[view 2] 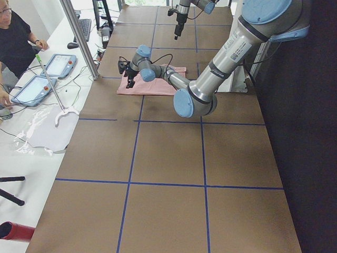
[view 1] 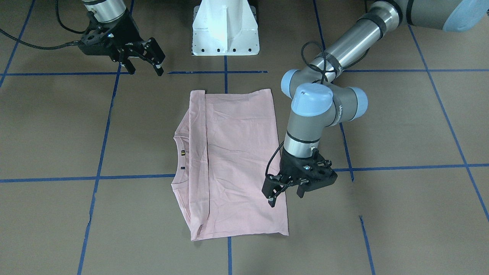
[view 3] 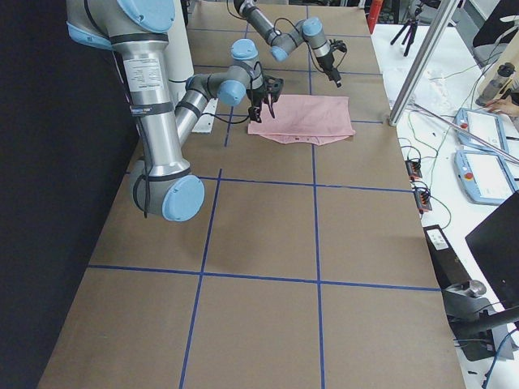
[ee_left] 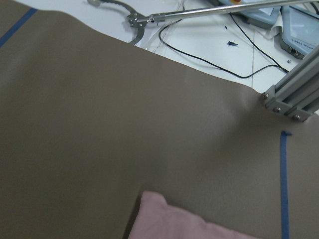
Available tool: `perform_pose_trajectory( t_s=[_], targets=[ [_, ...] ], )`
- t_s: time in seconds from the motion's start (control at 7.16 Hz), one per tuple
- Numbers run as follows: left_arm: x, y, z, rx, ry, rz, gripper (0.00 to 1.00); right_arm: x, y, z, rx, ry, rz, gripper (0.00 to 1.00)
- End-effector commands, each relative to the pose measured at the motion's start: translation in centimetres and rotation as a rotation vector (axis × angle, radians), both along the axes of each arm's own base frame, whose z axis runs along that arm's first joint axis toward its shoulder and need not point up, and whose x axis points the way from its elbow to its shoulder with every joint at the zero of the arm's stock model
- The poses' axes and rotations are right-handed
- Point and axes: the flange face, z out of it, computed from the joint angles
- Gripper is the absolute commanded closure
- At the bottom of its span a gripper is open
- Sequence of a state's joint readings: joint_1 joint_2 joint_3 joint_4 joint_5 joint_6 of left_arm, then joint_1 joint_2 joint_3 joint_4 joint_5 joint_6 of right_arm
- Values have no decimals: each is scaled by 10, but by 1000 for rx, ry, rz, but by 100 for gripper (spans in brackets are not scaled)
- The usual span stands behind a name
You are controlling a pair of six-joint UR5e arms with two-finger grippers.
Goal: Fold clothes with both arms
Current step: 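Release the shirt and lower the left gripper to its near corner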
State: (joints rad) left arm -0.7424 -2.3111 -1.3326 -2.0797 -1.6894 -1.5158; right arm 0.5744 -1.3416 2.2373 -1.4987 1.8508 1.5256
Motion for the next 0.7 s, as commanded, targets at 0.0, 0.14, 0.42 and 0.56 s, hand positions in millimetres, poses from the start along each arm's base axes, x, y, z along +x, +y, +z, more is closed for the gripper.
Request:
perform_pose_trajectory(
  t_s=[0.0, 0.14, 0.42, 0.56],
  targets=[
    [-22, 108, -5, -192, 59, 40, 0, 4, -4, -1, 53, 8, -52, 0],
    [-10, 167, -9, -314, 12, 56, 0, 4, -3, -1, 58, 5, -67, 0],
    [41, 261, -8, -479, -53, 30, 0, 3, -2, -2, 59, 1, -71, 0],
    [65, 304, 9, -552, -68, 34, 0, 3, -3, -2, 61, 3, -66, 0]
  ],
)
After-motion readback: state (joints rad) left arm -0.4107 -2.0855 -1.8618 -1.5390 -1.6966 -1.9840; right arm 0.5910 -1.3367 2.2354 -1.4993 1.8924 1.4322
